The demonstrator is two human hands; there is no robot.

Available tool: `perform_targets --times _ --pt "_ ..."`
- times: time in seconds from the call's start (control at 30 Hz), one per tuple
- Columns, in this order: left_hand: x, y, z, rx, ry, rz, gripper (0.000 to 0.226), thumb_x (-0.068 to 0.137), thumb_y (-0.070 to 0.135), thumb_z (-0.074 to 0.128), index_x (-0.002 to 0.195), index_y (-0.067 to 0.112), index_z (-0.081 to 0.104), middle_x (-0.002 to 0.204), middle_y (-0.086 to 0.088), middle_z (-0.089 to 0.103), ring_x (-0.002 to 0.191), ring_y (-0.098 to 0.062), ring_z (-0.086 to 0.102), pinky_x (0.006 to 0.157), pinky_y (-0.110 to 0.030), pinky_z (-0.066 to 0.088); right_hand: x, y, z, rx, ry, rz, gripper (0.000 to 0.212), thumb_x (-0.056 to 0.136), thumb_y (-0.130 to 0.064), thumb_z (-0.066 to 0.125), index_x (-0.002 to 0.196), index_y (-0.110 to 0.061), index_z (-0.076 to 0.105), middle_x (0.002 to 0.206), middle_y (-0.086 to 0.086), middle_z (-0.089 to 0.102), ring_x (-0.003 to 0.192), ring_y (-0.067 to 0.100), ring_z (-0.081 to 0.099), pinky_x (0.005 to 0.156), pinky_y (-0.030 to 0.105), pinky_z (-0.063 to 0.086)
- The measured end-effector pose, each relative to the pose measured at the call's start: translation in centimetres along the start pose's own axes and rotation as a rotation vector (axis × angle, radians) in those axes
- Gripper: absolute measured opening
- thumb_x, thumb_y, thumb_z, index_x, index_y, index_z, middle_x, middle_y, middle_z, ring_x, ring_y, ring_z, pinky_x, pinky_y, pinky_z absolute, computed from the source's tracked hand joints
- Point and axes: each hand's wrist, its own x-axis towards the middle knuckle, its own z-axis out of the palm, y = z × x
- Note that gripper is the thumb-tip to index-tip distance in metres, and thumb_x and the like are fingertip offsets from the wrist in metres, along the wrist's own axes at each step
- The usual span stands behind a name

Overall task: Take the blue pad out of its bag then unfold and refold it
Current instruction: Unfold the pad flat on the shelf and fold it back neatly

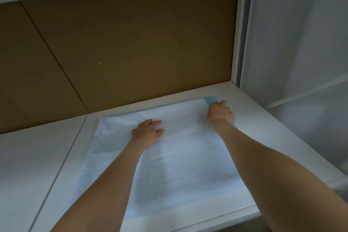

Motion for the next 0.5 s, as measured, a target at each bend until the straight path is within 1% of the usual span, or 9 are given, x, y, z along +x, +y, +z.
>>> perform_targets --times 0.07,0.17,0.27,0.33,0.4,0.5 --pt "-0.3 0.1 0.0 0.016 0.022 0.000 0.050 0.096 0.049 0.033 0.145 0.041 0.028 0.155 0.005 0.023 0.140 -0.022 0.025 0.110 -0.041 0.027 0.4 0.2 0.2 -0.007 -0.005 0.003 0.044 0.095 -0.010 0.048 0.138 -0.004 0.043 0.135 0.012 0.038 0.119 0.031 0.052 0.091 0.038 0.046" --pt "-0.8 -0.1 0.0 0.058 0.075 -0.018 0.043 0.095 0.044 0.036 0.138 0.040 0.038 0.145 0.003 0.034 0.133 -0.023 0.034 0.102 -0.040 0.034 0.9 0.0 0.0 0.011 0.015 0.016 0.045 0.094 -0.011 0.049 0.138 -0.005 0.040 0.133 0.013 0.040 0.116 0.030 0.054 0.086 0.036 0.047" --pt "-0.3 -0.4 -0.5 0.068 0.166 -0.035 0.038 0.094 0.037 0.040 0.132 0.034 0.046 0.137 -0.002 0.041 0.126 -0.023 0.041 0.098 -0.037 0.039 1.8 -0.3 0.0 0.039 0.018 0.029 0.045 0.095 -0.014 0.048 0.139 -0.007 0.039 0.133 0.012 0.041 0.116 0.029 0.054 0.085 0.035 0.047" --pt "0.3 -0.4 -0.4 0.071 0.192 -0.012 0.045 0.095 0.035 0.042 0.139 0.030 0.040 0.144 -0.002 0.036 0.131 -0.022 0.037 0.103 -0.036 0.038 2.3 -0.3 0.1 0.058 0.008 0.046 0.043 0.096 -0.014 0.048 0.138 -0.008 0.044 0.133 0.012 0.045 0.118 0.027 0.053 0.089 0.034 0.047" --pt "0.6 -0.3 -0.1 0.051 0.177 0.013 0.051 0.097 0.036 0.040 0.147 0.029 0.030 0.153 -0.001 0.025 0.140 -0.021 0.027 0.111 -0.035 0.029 2.7 -0.2 0.3 0.100 0.028 0.070 0.039 0.096 -0.013 0.048 0.134 -0.008 0.048 0.130 0.012 0.050 0.118 0.027 0.054 0.091 0.034 0.046" --pt "1.2 0.0 0.2 0.029 0.147 0.023 0.054 0.098 0.041 0.036 0.150 0.029 0.023 0.159 0.000 0.013 0.146 -0.019 0.014 0.117 -0.035 0.019 3.1 0.2 0.6 0.176 0.065 0.084 0.036 0.095 -0.013 0.049 0.131 -0.008 0.050 0.127 0.012 0.053 0.116 0.029 0.055 0.091 0.036 0.047"
